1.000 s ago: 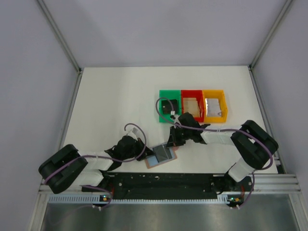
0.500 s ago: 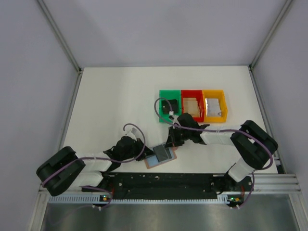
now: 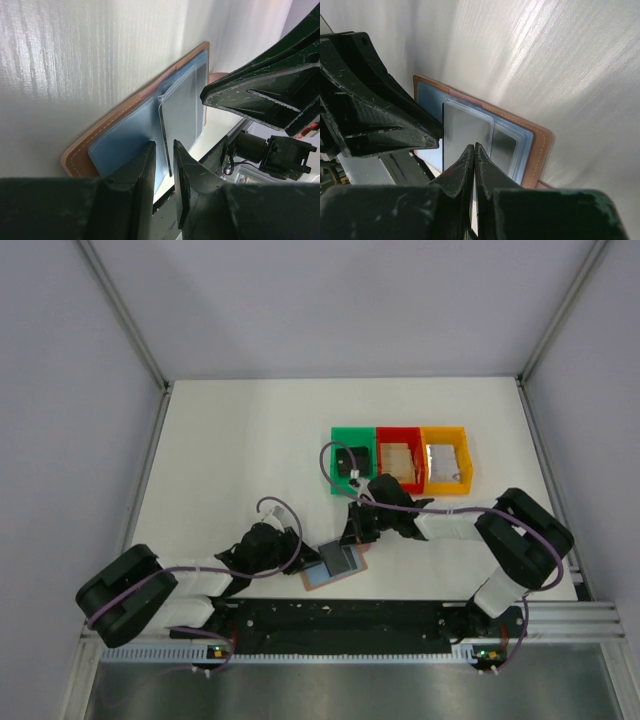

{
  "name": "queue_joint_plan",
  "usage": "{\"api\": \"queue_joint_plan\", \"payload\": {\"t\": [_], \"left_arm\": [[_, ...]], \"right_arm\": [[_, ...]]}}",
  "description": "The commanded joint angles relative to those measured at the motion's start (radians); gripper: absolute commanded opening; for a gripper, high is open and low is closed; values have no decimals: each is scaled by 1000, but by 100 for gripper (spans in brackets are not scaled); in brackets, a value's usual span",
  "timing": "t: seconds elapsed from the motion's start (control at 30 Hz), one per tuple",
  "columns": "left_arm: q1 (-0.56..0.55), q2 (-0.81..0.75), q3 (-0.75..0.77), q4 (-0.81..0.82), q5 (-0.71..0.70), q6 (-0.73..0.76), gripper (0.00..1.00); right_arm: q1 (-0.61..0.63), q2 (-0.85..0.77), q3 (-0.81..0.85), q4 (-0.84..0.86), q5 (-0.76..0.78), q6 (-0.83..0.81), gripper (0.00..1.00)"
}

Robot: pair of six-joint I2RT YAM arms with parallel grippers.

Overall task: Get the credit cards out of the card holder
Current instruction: Remove the credit card from the card holder.

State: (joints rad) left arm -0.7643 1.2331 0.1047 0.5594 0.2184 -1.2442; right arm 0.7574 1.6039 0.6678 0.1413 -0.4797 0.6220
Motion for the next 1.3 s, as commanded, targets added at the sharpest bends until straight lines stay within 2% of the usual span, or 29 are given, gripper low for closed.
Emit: {"api": "queue_joint_plan", "payload": {"t": [0.0,0.23,0.53,0.73,1.27], "left_arm": [[-4,11,-8,45,16,-15,26],[-18,39,1,74,27,-32,26],[-40,78,1,103,16,-63,25],[-40,83,-22,140,16,-73,18],[-41,105,-86,287,26,-98,7]], "right_arm": [[13,36,7,46,-2,16,0],[13,51,-11,-22,46,15,0],[13,57,-19,-28,52,19,0],[13,59,-25,-14,44,22,0],[-3,60,-37,0,32,28,0]]}}
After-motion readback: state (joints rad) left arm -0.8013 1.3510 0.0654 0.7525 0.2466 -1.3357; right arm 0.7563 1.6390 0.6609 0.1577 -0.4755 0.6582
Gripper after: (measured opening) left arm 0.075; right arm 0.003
